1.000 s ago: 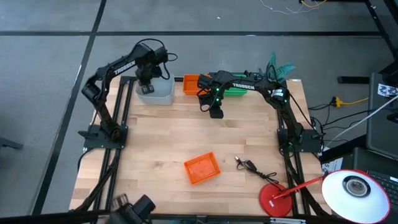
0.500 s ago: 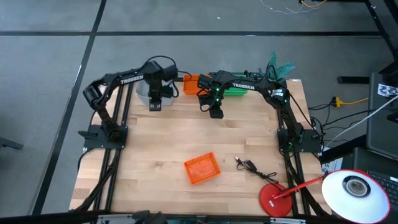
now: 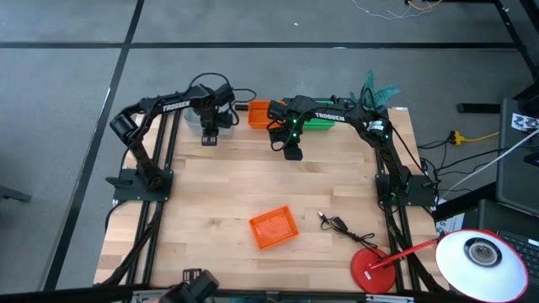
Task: Stack baskets by color
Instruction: Stack the bottom gray bin on top of the top gray bin
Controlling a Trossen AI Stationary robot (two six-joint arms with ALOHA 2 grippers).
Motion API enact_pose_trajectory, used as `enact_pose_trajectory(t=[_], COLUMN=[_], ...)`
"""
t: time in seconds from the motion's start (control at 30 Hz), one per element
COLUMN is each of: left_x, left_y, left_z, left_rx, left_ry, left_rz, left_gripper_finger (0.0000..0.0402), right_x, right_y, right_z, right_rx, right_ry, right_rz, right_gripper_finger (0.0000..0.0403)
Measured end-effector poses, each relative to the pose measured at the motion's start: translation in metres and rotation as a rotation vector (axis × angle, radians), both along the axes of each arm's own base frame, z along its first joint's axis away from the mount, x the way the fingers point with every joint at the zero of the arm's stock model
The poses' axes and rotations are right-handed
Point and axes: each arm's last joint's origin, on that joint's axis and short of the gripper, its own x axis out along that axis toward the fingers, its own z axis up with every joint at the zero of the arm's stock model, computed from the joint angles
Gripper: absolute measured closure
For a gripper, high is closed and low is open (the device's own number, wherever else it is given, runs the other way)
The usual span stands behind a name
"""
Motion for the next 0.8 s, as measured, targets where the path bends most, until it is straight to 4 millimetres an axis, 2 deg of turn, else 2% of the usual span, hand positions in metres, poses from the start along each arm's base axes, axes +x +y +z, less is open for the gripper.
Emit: enact_pose_trajectory(t=[0.3,0.57,0.8], left_x=[0.0,0.003,0.012], left_y=[-0.001,-0.004,-0.015], left_z=[0.0,0.0,0.004], left_rx=[-0.004,0.069,0.091], left_ry=[0.008,0.083,0.083], left_rz=[-0.015,-0.037,-0.057], left_gripper_finger=[0.0358,0.0358,0.0361], right_x=[0.0,0.0,0.0], right_y=[0.0,0.0,0.0], right_z=[0.0,0.0,0.0], right_rx=[0.0,0.0,0.001], right_ry=[0.0,0.001,0.002], right_rz=[0.0,0.0,-0.001], right_gripper_finger=[0.0312,0.0312,0.0312])
